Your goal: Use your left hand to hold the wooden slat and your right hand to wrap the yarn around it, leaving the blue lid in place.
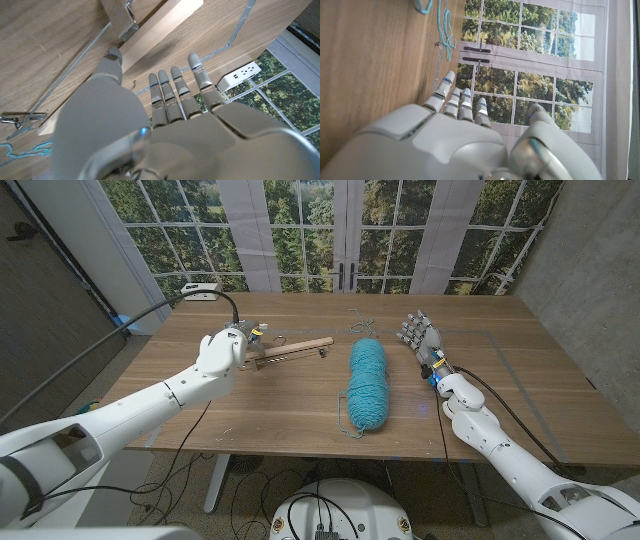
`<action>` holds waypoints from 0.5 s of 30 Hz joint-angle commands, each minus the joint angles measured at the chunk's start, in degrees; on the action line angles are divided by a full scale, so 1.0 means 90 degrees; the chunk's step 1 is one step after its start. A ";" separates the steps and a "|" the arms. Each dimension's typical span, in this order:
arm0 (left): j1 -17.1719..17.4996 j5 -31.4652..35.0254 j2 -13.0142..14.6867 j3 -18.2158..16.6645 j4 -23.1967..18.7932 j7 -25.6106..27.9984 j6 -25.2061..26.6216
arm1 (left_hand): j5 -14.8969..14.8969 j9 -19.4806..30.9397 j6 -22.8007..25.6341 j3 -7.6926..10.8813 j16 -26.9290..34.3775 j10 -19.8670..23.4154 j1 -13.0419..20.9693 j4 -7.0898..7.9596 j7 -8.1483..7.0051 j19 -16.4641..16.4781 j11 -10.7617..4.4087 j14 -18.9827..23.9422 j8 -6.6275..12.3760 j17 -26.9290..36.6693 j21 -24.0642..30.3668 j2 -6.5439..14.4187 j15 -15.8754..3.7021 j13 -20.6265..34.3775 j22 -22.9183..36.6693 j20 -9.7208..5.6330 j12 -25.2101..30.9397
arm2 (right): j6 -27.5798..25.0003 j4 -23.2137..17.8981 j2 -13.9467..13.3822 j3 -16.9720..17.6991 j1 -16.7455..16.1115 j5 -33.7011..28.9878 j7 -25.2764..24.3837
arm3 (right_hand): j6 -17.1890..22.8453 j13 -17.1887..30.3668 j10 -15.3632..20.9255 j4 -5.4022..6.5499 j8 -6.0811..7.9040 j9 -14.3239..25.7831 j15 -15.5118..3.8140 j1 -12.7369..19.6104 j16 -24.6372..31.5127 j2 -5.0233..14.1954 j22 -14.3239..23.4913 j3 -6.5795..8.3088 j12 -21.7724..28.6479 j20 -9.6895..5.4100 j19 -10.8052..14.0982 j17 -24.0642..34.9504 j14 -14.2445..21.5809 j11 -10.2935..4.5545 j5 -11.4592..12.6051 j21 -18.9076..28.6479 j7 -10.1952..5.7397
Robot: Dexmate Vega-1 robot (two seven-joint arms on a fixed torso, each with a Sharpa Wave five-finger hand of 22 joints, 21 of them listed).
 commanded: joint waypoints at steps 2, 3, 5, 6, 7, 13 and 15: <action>0.0241 -0.0068 -0.0092 -0.0049 0.0064 0.0436 -0.0035 | -0.0040 0.0012 0.0118 -0.0022 0.0056 0.0112 0.0105 0.0024 -0.0022 0.0137 -0.0010 0.0141 0.0073 -0.0011 0.0032 0.0075 -0.0395 0.0044 0.0005 -0.0021 0.0057 | -0.0010 -0.0056 -0.0007 0.0002 -0.0105 0.0015 -0.0031 | 0.0071 0.0029 0.0069 -0.0005 0.0037 0.0013 -0.0006 -0.0049 0.0044 0.0002 0.0024 -0.0041 0.0034 0.0000 0.0039 0.0017 0.0033 -0.0014 -0.0003 -0.0047 0.0009; 0.0273 -0.0052 -0.0099 -0.0040 0.0065 0.0497 -0.0027 | -0.0044 0.0011 0.0129 -0.0022 0.0060 0.0141 0.0116 0.0021 -0.0025 0.0154 -0.0006 0.0166 0.0077 -0.0018 0.0033 0.0077 -0.0391 0.0048 0.0005 -0.0030 0.0069 | -0.0015 -0.0071 -0.0007 0.0008 -0.0115 0.0025 -0.0040 | 0.0068 0.0029 0.0070 -0.0005 0.0036 0.0013 -0.0008 -0.0049 0.0044 0.0002 0.0024 -0.0042 0.0033 0.0004 0.0039 0.0017 0.0033 -0.0010 -0.0003 -0.0049 0.0011; 0.0236 0.0094 -0.0083 0.0079 0.0088 0.0447 -0.0013 | -0.0050 0.0008 0.0161 -0.0012 0.0064 0.0152 0.0158 0.0012 -0.0032 0.0169 -0.0014 0.0182 0.0088 -0.0023 0.0027 0.0109 -0.0399 0.0057 0.0004 -0.0031 0.0073 | 0.0008 -0.0064 -0.0011 0.0005 -0.0116 0.0008 -0.0039 | 0.0067 0.0029 0.0073 -0.0007 0.0034 0.0013 -0.0018 -0.0051 0.0046 0.0002 0.0024 -0.0043 0.0033 0.0001 0.0042 0.0016 0.0039 -0.0009 -0.0002 -0.0054 0.0014; 0.0263 0.0095 -0.0118 0.0070 0.0105 0.0479 0.0043 | -0.0052 0.0007 0.0162 -0.0008 0.0065 0.0164 0.0180 0.0006 -0.0031 0.0194 -0.0027 0.0188 0.0088 -0.0026 0.0032 0.0120 -0.0400 0.0060 0.0004 -0.0043 0.0078 | -0.0031 -0.0094 -0.0006 0.0022 -0.0130 0.0044 -0.0065 | 0.0070 0.0030 0.0074 -0.0007 0.0035 0.0013 -0.0015 -0.0051 0.0046 0.0003 0.0024 -0.0044 0.0033 0.0000 0.0044 0.0015 0.0040 -0.0008 -0.0002 -0.0056 0.0011; 0.0317 0.0040 -0.0122 0.0025 0.0110 0.0582 0.0008 | -0.0056 0.0006 0.0173 -0.0006 0.0070 0.0164 0.0188 0.0011 -0.0035 0.0218 -0.0040 0.0196 0.0092 -0.0025 0.0036 0.0142 -0.0397 0.0064 0.0004 -0.0054 0.0078 | -0.0011 -0.0075 -0.0010 0.0015 -0.0123 0.0028 -0.0048 | 0.0069 0.0030 0.0075 -0.0008 0.0034 0.0013 -0.0014 -0.0051 0.0048 0.0003 0.0024 -0.0044 0.0033 0.0002 0.0046 0.0015 0.0045 -0.0009 -0.0002 -0.0057 0.0012; 0.0250 0.0167 -0.0153 0.0169 0.0219 0.0416 0.0101 | -0.0067 0.0000 0.0180 0.0055 0.0059 0.0182 0.0318 -0.0008 -0.0020 0.0303 -0.0030 0.0235 0.0090 -0.0052 0.0037 0.0265 -0.0404 0.0089 0.0003 -0.0108 0.0083 | 0.0037 -0.0064 -0.0010 0.0002 -0.0114 -0.0010 -0.0040 | 0.0071 0.0030 0.0073 -0.0013 0.0032 0.0012 -0.0003 -0.0054 0.0046 0.0002 0.0025 -0.0048 0.0029 0.0007 0.0051 0.0011 0.0045 -0.0008 -0.0002 -0.0069 0.0005; 0.0380 -0.0061 -0.0155 -0.0008 0.0196 0.0627 0.0019 | -0.0075 -0.0001 0.0188 0.0074 0.0053 0.0177 0.0365 -0.0016 -0.0036 0.0323 -0.0034 0.0246 0.0092 -0.0064 0.0033 0.0306 -0.0401 0.0100 0.0003 -0.0115 0.0079 | 0.0147 -0.0218 -0.0070 -0.0010 -0.0127 -0.0103 -0.0024 | 0.0116 0.0030 0.0116 -0.0034 0.0043 0.0012 -0.0059 -0.0046 0.0058 -0.0005 0.0025 -0.0055 0.0039 -0.0084 0.0141 0.0001 0.0097 0.0038 0.0001 -0.0065 0.0022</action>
